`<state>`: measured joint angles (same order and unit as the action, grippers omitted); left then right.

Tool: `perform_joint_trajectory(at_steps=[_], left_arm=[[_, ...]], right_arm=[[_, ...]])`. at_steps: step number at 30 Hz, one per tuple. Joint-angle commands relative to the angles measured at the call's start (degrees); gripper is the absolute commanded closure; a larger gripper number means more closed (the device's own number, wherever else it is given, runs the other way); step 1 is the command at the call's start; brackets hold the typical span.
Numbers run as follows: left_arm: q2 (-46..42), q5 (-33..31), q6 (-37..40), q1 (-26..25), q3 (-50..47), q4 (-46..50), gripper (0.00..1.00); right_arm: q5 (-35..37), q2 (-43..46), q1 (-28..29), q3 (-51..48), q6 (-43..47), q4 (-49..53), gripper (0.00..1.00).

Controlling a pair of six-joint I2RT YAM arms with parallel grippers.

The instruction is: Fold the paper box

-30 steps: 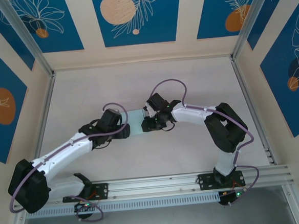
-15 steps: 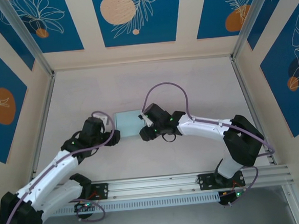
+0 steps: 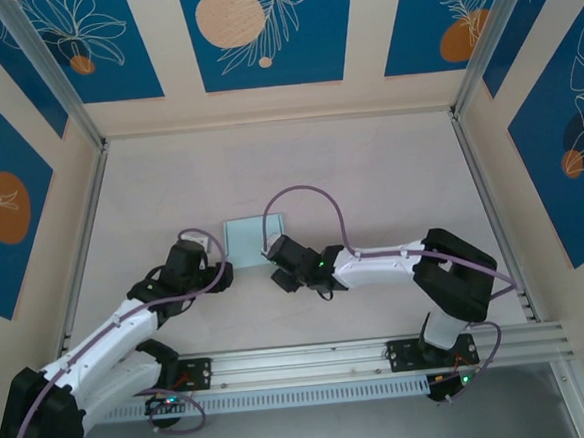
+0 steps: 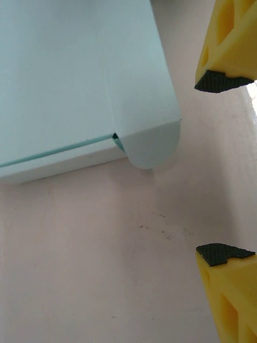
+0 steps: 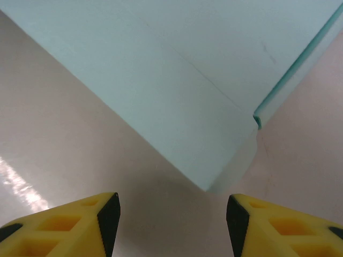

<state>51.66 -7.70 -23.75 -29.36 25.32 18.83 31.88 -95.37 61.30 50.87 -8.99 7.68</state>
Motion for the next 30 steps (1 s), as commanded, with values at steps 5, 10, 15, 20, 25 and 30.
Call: perform_joint_trajectory(at_steps=[5,10,15,20,25,30], left_arm=[[1.44,-2.00,-1.39,1.41,0.25,-1.43,0.24],[1.70,-1.39,-1.32,2.04,0.34,-1.59,0.24],[1.79,-1.27,-1.12,2.58,0.74,-1.80,0.24],[1.56,-0.64,-0.90,2.91,1.54,-1.29,0.23],[-1.13,1.23,-1.04,3.09,5.40,2.64,0.23],[-2.49,3.54,1.03,3.31,12.95,8.69,0.21]], right_arm=[[13.01,-6.76,1.43,1.27,3.37,-7.33,0.45],[17.14,-9.70,1.37,2.47,4.39,-10.37,0.55],[17.77,-9.74,1.30,3.74,5.64,-11.12,0.77],[18.31,-9.00,2.04,5.74,6.45,-8.20,0.92],[16.86,-6.34,2.55,9.25,4.00,0.55,0.98],[15.20,-3.14,3.38,14.24,0.33,14.02,1.00]])
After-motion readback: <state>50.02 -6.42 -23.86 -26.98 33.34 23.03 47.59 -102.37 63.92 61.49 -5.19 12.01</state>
